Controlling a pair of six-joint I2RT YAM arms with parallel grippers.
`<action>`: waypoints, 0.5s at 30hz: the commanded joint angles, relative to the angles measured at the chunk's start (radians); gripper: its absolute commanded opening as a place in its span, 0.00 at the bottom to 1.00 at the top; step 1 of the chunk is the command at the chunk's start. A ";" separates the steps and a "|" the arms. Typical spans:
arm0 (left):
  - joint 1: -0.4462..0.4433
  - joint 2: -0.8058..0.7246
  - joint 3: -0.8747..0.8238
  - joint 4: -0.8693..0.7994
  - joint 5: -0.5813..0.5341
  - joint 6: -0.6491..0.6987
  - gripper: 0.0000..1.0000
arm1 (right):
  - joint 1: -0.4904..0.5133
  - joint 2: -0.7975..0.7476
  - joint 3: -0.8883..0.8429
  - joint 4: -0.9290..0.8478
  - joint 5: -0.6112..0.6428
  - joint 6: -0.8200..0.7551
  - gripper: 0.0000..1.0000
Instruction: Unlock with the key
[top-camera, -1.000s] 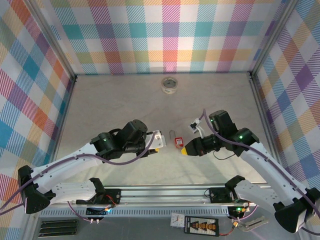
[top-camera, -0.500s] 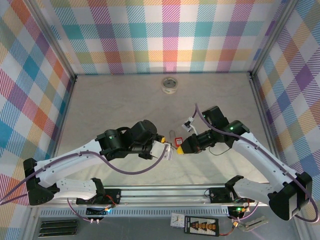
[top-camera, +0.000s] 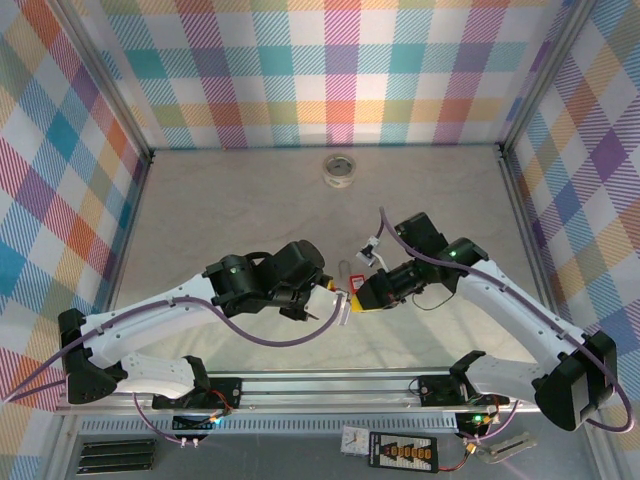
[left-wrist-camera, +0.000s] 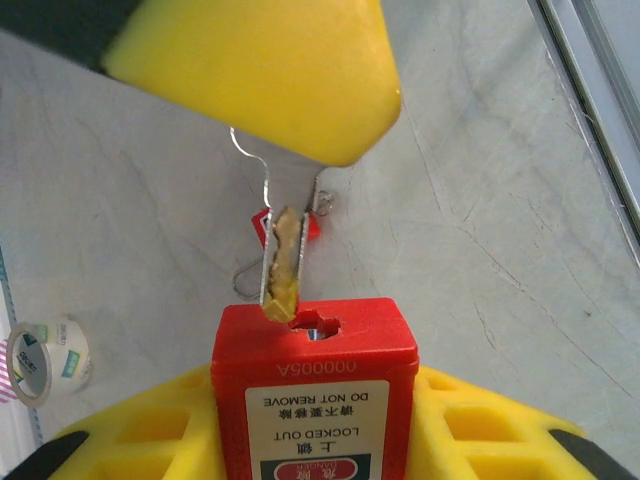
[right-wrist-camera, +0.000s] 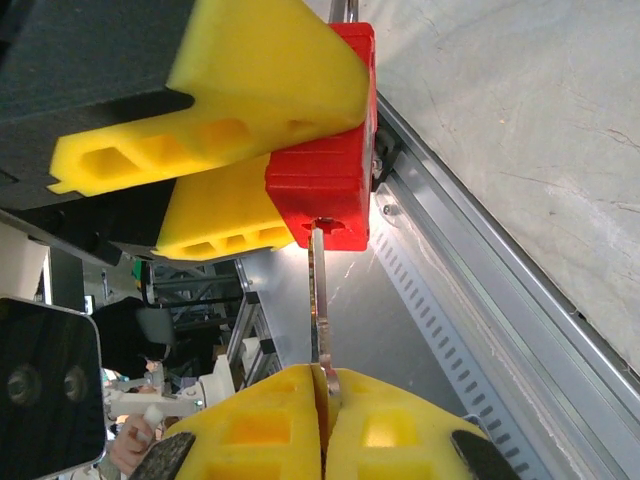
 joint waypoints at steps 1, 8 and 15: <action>-0.008 0.008 0.045 -0.016 0.034 0.018 0.00 | 0.010 0.012 0.003 0.018 -0.015 -0.016 0.00; -0.008 0.021 0.054 -0.009 0.039 0.016 0.00 | 0.010 0.019 0.006 0.023 0.008 -0.018 0.00; -0.008 0.044 0.073 -0.002 0.035 0.019 0.00 | 0.017 0.032 0.017 0.008 0.008 -0.034 0.00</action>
